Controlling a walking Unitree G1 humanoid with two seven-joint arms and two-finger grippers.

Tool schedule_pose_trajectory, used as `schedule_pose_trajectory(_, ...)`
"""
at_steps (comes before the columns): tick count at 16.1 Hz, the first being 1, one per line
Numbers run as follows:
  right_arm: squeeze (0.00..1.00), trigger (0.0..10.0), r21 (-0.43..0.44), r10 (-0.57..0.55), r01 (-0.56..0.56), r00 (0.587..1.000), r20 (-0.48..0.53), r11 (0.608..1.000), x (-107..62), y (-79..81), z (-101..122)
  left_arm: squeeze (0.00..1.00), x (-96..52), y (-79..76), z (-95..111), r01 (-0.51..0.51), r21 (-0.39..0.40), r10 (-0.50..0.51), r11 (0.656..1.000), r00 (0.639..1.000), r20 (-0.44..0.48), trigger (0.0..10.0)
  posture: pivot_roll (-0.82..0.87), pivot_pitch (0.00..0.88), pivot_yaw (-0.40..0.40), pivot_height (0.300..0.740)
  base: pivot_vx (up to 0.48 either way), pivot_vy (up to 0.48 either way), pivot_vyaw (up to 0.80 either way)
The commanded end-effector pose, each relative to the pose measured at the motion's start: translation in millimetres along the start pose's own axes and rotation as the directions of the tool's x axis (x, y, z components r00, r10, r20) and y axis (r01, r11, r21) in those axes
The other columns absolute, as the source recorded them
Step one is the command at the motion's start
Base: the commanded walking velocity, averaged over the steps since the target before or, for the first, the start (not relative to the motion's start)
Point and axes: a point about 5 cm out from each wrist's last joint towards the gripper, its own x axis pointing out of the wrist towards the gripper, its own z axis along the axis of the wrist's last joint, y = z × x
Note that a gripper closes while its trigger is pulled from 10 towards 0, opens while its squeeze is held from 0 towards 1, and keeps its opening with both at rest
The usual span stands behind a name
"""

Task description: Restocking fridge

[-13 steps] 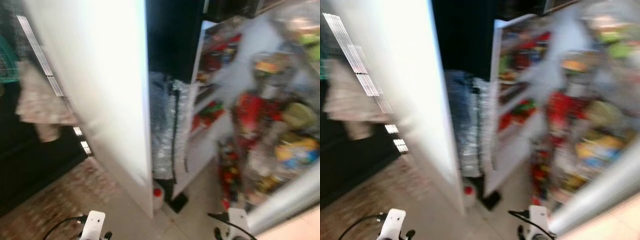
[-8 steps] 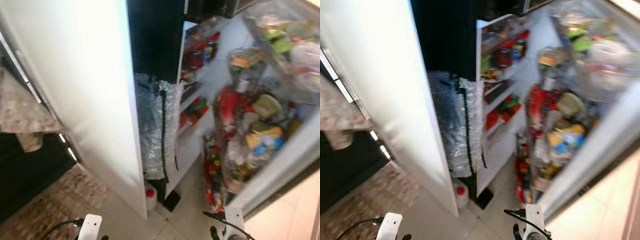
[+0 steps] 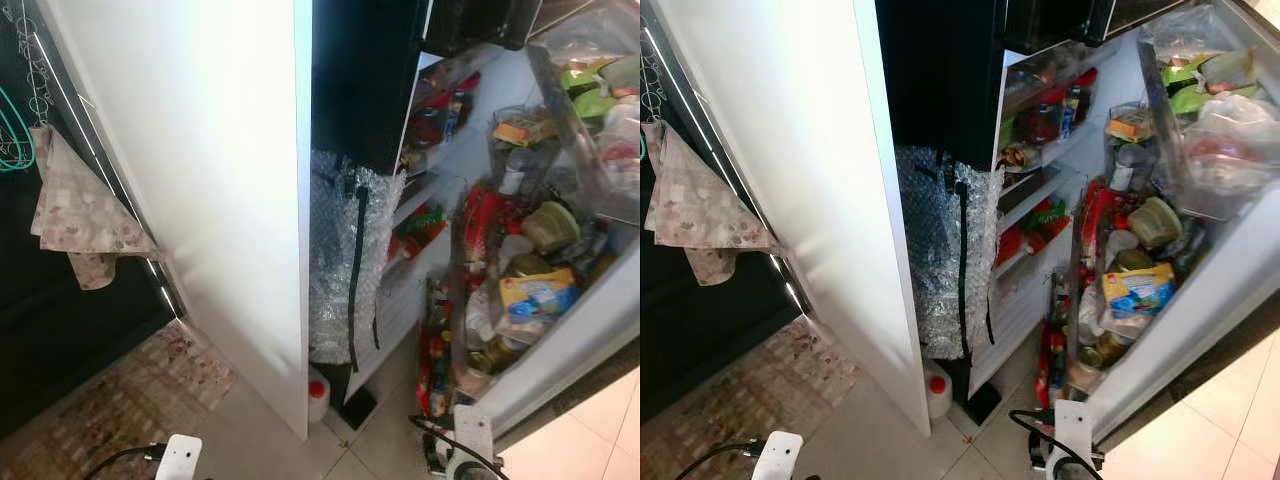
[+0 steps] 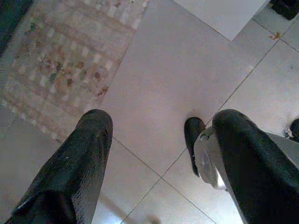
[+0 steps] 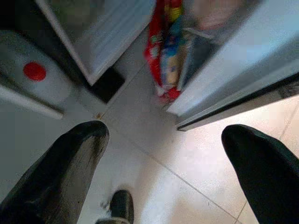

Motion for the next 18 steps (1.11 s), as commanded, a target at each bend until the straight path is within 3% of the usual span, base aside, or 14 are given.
schedule_pose_trajectory(1, 0.0, 10.0, 0.035, -0.052, 0.051, 0.998, 0.024, 0.998, -1.1, -2.8, 0, 0.0, -1.8, 1.8, -8, -0.009, 0.02, 0.009, 1.0, 1.0, -0.028, 10.0, 0.03, 0.0, -0.004, 0.74, 0.0, 0.0, 0.0)
schedule_pose_trajectory(2, 0.0, 10.0, 0.057, -0.09, 0.088, 0.996, 0.024, 0.994, -1.8, -4.4, -2, 0.0, -1.8, 1.9, -8, -0.01, 0.018, 0.01, 1.0, 1.0, -0.027, 10.0, 0.03, 0.0, -0.005, 0.74, 0.0, 0.0, 0.0)
schedule_pose_trajectory(5, 0.0, 10.0, 0.09, -0.259, 0.252, 0.963, 0.077, 0.964, -15.9, -35.8, -25, 0.0, -1.2, -1.2, -6, -0.004, 0.022, 0.004, 1.0, 1.0, -0.019, 10.0, 0.02, 0.0, -0.007, 0.74, 0.0, 0.0, 0.0)
schedule_pose_trajectory(10, 0.0, 10.0, 0.134, -0.351, 0.336, 0.93, 0.111, 0.932, -21.6, -41.5, -28, 0.0, -0.6, -3.0, -3, -0.002, 0.026, 0.003, 1.0, 1.0, -0.012, 10.0, 0.02, 0.0, -0.011, 0.74, 0.0, 0.0, 0.0)
schedule_pose_trajectory(13, 0.0, 10.0, 0.164, -0.461, 0.438, 0.876, 0.142, 0.884, -22.8, -60.6, -17, 0.0, -0.4, -0.4, -2, -0.008, 0.024, 0.009, 1.0, 1.0, -0.007, 10.0, 0.02, 0.0, -0.009, 0.74, 0.0, 0.0, 0.0)
schedule_pose_trajectory(18, 0.0, 10.0, 0.224, -0.524, 0.482, 0.827, 0.203, 0.847, -20.1, -70.6, 7, 0.0, -0.1, 1.6, -1, -0.015, 0.017, 0.015, 1.0, 1.0, -0.003, 10.0, 0.02, 0.0, -0.01, 0.74, 0.0, 0.0, 0.0)
